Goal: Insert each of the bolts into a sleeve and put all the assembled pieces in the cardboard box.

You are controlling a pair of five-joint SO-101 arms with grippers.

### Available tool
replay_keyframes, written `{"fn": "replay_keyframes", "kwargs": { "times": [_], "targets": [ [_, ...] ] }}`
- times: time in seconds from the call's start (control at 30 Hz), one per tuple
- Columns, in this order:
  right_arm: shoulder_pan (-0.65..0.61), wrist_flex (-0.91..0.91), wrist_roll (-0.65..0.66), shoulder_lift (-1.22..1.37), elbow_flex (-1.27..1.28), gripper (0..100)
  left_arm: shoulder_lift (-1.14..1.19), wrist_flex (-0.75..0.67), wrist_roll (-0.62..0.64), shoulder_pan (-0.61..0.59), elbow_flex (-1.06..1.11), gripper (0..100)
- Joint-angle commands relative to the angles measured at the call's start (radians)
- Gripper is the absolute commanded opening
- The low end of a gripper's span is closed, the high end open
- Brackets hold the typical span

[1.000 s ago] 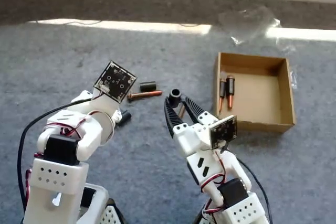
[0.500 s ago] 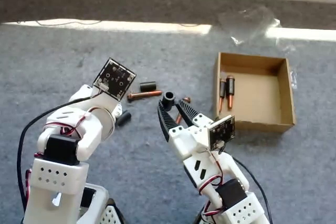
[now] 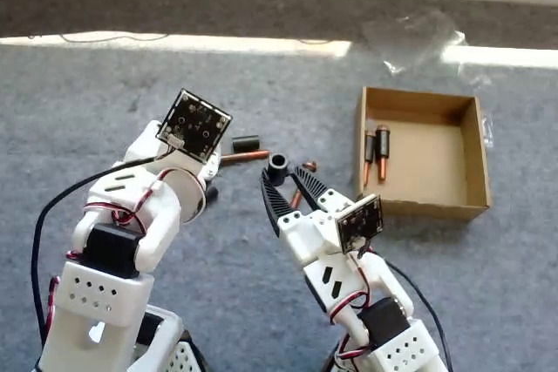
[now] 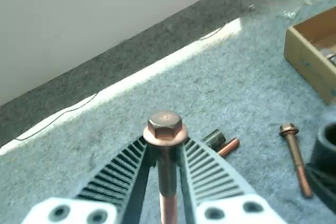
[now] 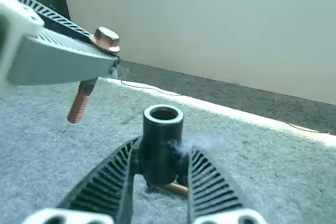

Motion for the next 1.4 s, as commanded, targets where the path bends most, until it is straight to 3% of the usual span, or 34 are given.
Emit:
{"fn": "replay_keyframes", "kwargs": {
  "times": [0.0,0.23,0.5,0.77,1.0,1.13,1.37],
  "targets": [
    [-0.010,0.002,0.017,-0.010,0.133,0.5,-0.022,-0.081,0.071,0.053,-0.035,1],
    [-0.008,0.004,0.017,-0.008,0.133,0.5,-0.022,-0.212,0.074,0.058,-0.035,1],
    [-0.010,0.004,0.017,-0.002,0.133,0.5,-0.013,-0.238,0.207,0.058,-0.171,1],
    [-0.010,0.004,0.017,-0.002,0.133,0.5,-0.021,-0.242,0.508,0.058,-0.268,1],
    [-0.012,0.002,0.018,-0.008,0.134,0.5,-0.021,-0.238,0.503,0.208,-0.282,1],
    [-0.021,-0.004,0.106,-0.010,0.134,0.5,-0.021,-0.238,0.407,0.285,-0.269,1],
    [-0.045,0.001,0.121,-0.010,0.134,0.5,-0.024,-0.238,0.394,0.305,-0.199,1]
  ]
}}
